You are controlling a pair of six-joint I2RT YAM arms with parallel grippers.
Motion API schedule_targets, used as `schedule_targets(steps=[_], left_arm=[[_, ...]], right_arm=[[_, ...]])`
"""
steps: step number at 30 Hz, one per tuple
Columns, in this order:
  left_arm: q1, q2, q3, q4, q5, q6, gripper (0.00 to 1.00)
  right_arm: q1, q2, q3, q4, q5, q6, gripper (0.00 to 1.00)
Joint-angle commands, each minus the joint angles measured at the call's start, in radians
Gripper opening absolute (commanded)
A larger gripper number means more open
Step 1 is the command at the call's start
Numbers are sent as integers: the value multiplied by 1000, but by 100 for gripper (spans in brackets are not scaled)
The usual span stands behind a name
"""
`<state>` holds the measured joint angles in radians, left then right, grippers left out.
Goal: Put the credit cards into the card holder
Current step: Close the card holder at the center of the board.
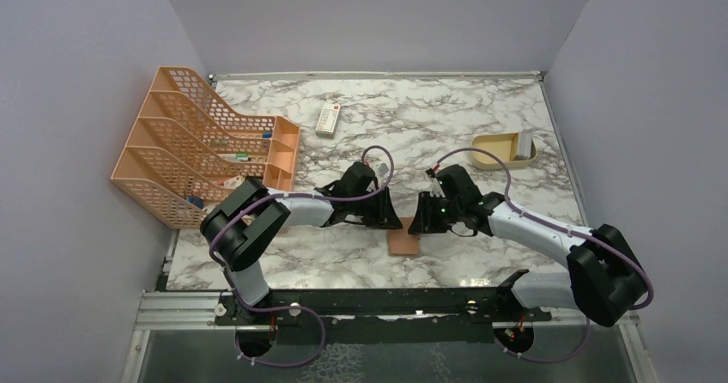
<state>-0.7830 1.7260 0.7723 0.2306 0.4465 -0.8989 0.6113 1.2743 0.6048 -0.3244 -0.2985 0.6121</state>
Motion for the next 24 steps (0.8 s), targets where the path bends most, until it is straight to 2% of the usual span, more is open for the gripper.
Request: schedule_targets(steps=[1, 4, 11, 24], left_arm=[[-5, 22, 18, -30, -20, 22, 26], [-5, 22, 19, -38, -22, 22, 26], [-5, 17, 15, -40, -30, 19, 26], [-5, 10, 13, -39, -35, 13, 26]], right_arm=[[-2, -12, 19, 6, 50, 1, 31], [-6, 5, 19, 1, 53, -5, 31], [-6, 16, -2, 59, -21, -3, 21], [-5, 53, -29, 92, -74, 0, 21]])
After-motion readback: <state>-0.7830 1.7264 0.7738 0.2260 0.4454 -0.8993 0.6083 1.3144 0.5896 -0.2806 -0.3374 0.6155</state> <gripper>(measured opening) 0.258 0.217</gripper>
